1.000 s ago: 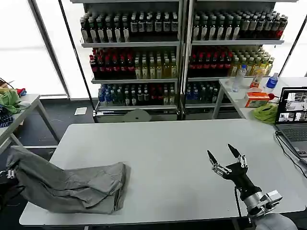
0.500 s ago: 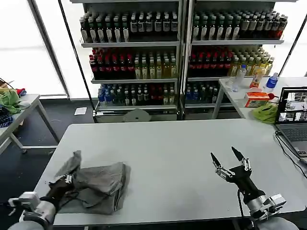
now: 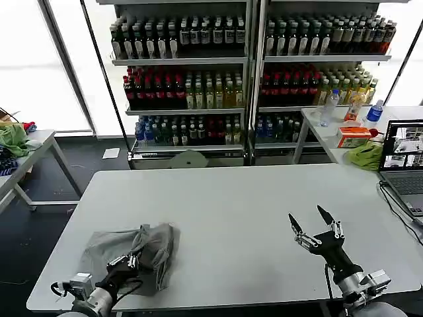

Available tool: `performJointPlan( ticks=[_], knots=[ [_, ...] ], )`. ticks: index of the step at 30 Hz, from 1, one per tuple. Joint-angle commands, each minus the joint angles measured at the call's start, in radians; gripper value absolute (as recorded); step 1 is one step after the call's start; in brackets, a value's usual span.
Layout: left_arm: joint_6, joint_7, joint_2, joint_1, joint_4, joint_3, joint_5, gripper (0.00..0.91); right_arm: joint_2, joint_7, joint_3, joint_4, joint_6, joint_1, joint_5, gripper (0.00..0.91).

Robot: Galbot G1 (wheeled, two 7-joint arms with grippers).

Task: Fold and organize the clothes.

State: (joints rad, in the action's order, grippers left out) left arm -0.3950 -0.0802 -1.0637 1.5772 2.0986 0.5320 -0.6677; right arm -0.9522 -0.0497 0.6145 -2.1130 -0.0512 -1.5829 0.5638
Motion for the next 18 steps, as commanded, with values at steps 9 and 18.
performJointPlan(
  ticks=[9, 18],
  knots=[
    [-0.023, -0.069, -0.011, -0.053, -0.002, -0.047, -0.031, 0.907, -0.002, -0.004, 0.000, -0.018, -0.003, -0.020, -0.001, 0.907],
    [0.009, -0.142, -0.031, -0.054, 0.062, 0.046, -0.136, 0.907, -0.001, -0.006, -0.006, -0.021, -0.005, -0.021, 0.001, 0.907]
  ],
)
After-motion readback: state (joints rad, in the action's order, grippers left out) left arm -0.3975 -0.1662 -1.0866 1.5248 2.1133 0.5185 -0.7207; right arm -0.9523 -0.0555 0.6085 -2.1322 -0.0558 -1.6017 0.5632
